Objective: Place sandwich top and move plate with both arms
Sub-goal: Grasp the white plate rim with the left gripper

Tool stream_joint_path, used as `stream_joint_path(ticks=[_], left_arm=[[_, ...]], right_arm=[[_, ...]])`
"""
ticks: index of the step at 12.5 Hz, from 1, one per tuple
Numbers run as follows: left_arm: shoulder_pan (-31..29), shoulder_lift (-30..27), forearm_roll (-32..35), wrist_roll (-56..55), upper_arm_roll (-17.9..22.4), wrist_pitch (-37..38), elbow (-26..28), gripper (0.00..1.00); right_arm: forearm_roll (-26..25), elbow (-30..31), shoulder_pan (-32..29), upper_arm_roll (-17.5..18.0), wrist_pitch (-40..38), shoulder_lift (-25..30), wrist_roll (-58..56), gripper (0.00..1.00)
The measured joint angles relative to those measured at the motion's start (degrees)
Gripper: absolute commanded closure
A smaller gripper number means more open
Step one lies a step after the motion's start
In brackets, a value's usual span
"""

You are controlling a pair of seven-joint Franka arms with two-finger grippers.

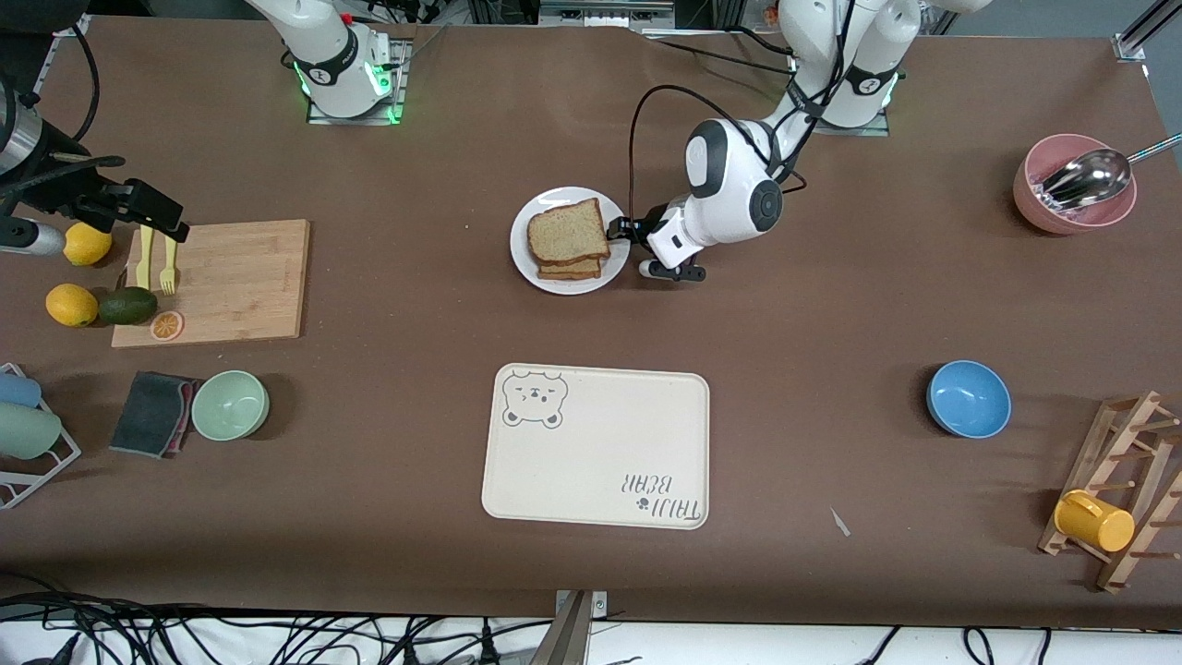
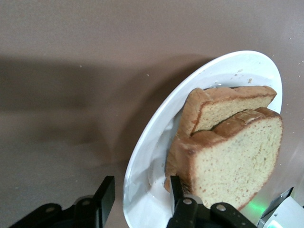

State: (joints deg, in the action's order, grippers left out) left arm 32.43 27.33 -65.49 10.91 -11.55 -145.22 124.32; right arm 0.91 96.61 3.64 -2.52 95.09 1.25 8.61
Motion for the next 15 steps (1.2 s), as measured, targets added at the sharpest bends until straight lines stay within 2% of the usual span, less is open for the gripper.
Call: stream_joint_path(ticks=[2, 3, 7, 15], left_arm=[[0.00, 0.59, 0.00, 0.99, 0.00, 0.00, 0.01, 0.74], [0.00, 0.92, 0.00, 1.10, 0.00, 0.00, 0.01, 0.84], [-0.06, 0.53, -0.34, 1.83, -0.03, 0.72, -0.17, 1.00], [-0.10, 0.43, -0.63, 1.99, -0.03, 0.94, -0.16, 1.00]], right_arm=[[0.00, -0.04, 0.07, 0.00, 0.02, -0.04, -0.02, 0.00], [0.00, -0.17, 0.15, 0.00, 0.03, -0.07, -0.02, 0.00], [-0.02, -0.63, 0.18, -0.08, 0.01, -0.20, -0.07, 0.00], [-0.02, -1.67, 0.48, -0.02, 0.09, -0.96, -0.24, 0.00]])
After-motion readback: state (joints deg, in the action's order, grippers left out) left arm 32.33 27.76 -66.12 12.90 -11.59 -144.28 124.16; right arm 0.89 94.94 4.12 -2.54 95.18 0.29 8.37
